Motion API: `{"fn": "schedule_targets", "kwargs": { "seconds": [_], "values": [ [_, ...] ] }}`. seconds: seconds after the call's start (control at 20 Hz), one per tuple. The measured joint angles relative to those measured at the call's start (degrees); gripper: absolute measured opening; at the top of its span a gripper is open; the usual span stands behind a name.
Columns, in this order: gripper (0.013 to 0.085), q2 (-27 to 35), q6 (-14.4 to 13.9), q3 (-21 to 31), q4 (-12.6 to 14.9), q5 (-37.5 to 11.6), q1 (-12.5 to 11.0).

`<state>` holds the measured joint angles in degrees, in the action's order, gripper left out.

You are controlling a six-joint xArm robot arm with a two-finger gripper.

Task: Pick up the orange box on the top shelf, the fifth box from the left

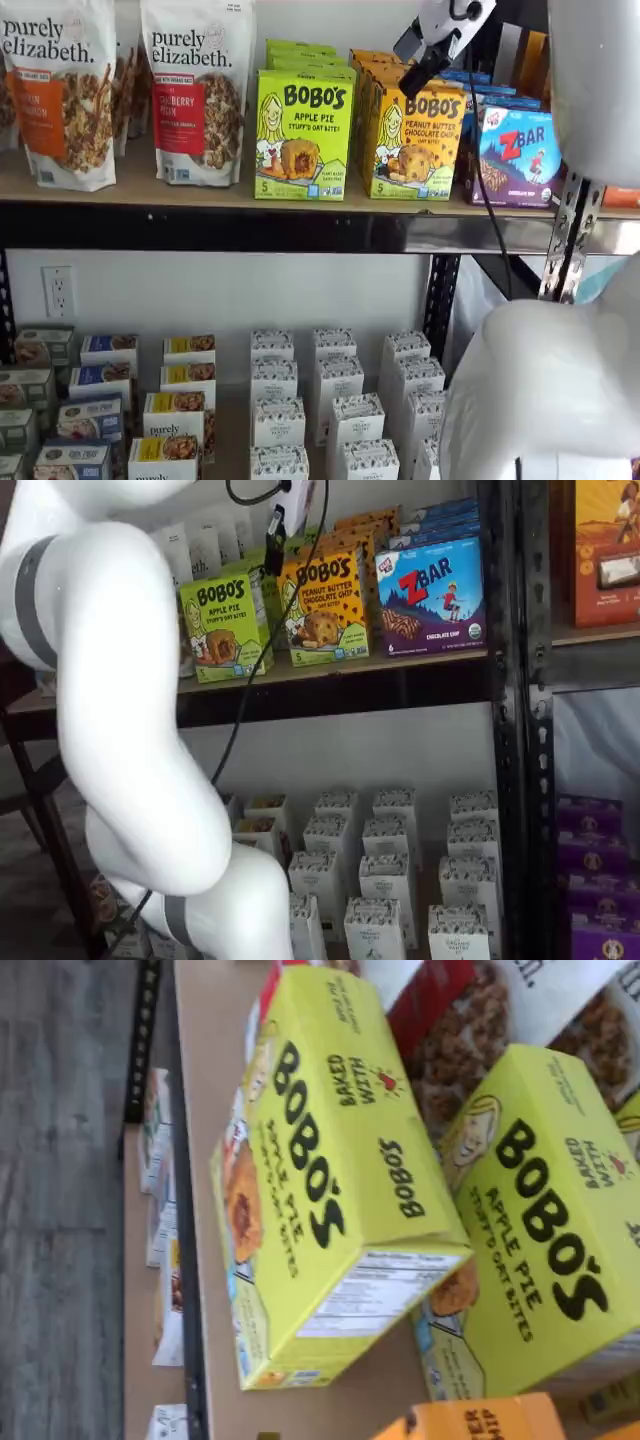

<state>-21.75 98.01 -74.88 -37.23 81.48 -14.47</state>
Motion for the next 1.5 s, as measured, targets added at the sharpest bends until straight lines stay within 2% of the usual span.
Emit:
{"fn": "schedule_targets", "kwargs": {
  "seconds": [0.2,0.4,0.55,0.85,1.2,1.5],
  "values": [
    [0.0850,0.77,0.43,-0.05,0.68,-1.89,0.29],
    [0.0850,2.06,1.02,-1.15,2.60,-1.24,0.22],
    [0.0850,2.71,1.96,-1.17,3.65,-1.29,-0.22],
    [0.0850,4.07,4.05,-1.32,3.95,-1.11,-1.76],
    [0.0850,6.28,5.10,-3.00,5.59,-0.67,-2.24],
    [0.0850,10.02,5.00,-7.85,7.63,4.38,-2.66]
  ]
}}
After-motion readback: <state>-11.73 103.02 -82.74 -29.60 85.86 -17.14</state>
